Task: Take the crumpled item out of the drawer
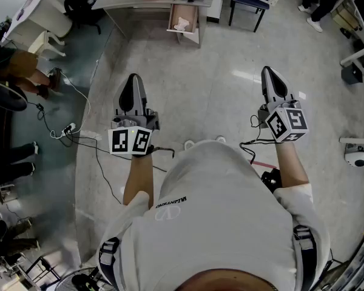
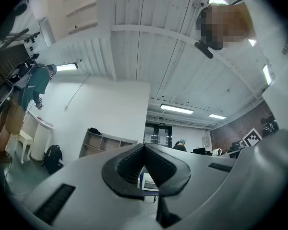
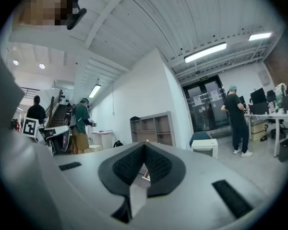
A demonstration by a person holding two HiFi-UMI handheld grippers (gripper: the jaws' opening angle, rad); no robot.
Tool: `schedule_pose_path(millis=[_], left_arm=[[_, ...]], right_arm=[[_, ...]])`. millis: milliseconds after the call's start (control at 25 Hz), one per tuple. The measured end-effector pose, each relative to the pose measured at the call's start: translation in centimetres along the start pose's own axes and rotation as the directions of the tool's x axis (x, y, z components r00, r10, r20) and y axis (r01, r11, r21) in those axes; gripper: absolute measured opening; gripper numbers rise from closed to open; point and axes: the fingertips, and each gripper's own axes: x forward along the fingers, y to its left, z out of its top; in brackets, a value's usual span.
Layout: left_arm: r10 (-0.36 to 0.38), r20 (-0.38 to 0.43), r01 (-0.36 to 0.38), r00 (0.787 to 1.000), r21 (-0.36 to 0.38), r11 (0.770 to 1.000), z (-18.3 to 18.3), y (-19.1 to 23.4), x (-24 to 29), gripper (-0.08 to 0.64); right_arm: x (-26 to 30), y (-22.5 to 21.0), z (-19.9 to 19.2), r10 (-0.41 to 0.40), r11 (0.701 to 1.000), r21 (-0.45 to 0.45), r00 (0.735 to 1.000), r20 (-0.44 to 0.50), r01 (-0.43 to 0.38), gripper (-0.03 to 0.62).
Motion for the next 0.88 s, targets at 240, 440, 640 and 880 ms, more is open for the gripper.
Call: schedule_pose_path(millis=[240, 440, 640, 880], left_arm=[[0.004, -0.008, -0.004, 1.0, -0.007, 1.0, -0.4, 0.0, 0.3, 0.002], [0.0, -0.017, 0.0, 1.0, 0.004, 1.0, -1.1, -0.6, 0.5, 0.002], [-0.003, -0.032, 0.003, 0.999, -0.009, 1.0, -1.9, -2.1, 1.4, 0.002], [0.009, -0.052, -0.01, 0.999, -0.011, 1.0, -3.3, -4.5, 2.6, 0.002]], right_arm=[[0.3, -0.2, -0.2, 0.003, 1.0, -0.005, 1.0, -0.01, -0.003, 0.0], [0.1, -0.8, -0.6, 0.002, 1.0, 0.021, 1.0, -0.014, -0.002, 0.0], [-0.1, -2.1, -0.6, 0.006, 1.0, 0.002, 1.0, -0.03, -0.006, 0.002], [-0.1, -4.8, -0.3, 0.027, 1.0, 0.008, 0.999, -0.035, -0.027, 0.002]])
